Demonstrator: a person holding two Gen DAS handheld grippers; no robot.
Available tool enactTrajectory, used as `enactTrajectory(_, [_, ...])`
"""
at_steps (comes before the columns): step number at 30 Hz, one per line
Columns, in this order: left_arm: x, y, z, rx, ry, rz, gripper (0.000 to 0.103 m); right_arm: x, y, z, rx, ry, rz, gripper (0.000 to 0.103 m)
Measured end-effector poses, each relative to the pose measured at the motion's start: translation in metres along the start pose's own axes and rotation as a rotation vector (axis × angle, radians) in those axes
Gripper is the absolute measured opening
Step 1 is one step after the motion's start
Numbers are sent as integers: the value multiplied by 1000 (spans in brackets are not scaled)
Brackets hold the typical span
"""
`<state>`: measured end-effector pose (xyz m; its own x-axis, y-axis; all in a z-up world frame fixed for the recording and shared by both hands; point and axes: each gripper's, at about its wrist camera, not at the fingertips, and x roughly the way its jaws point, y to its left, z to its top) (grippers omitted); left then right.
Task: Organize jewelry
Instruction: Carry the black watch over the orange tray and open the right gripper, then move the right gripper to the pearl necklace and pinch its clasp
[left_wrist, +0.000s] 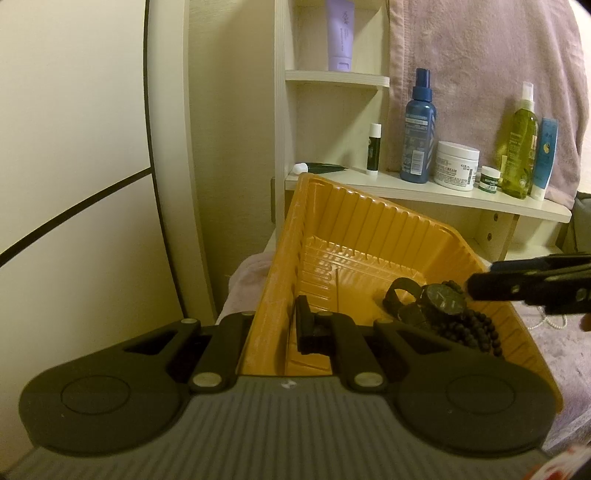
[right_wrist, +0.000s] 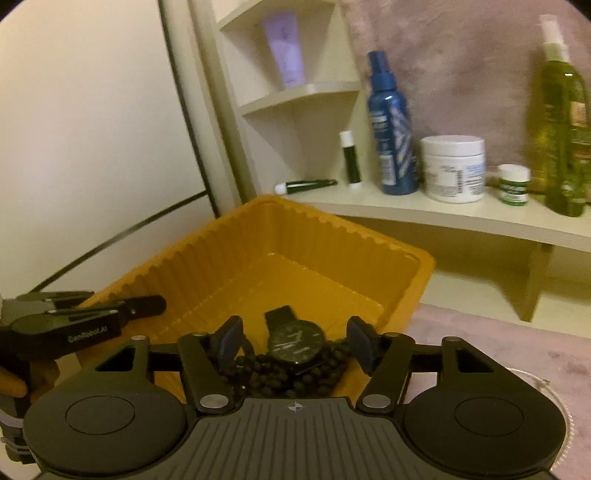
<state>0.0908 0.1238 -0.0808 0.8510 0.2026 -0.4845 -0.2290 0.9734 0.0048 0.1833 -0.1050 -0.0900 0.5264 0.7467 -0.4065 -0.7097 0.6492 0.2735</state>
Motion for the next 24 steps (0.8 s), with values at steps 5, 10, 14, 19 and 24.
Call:
enactTrajectory(5, [0, 0, -1, 0, -1, -1, 8, -28, -20, -8, 32, -11, -73, 62])
enactTrajectory(10, [0, 0, 0, 0, -2, 1, 8, -53, -59, -27, 93, 27, -217, 62])
enactTrajectory(14, [1, -1, 0, 2, -2, 1, 8, -60, -84, -40, 87, 82, -310, 62])
enactTrajectory(19, [1, -1, 0, 4, -3, 2, 8, -60, -105, -46, 122, 96, -382, 62])
enactTrajectory(24, [1, 0, 0, 6, -1, 2, 8, -46, -112, -42, 125, 91, -414, 62])
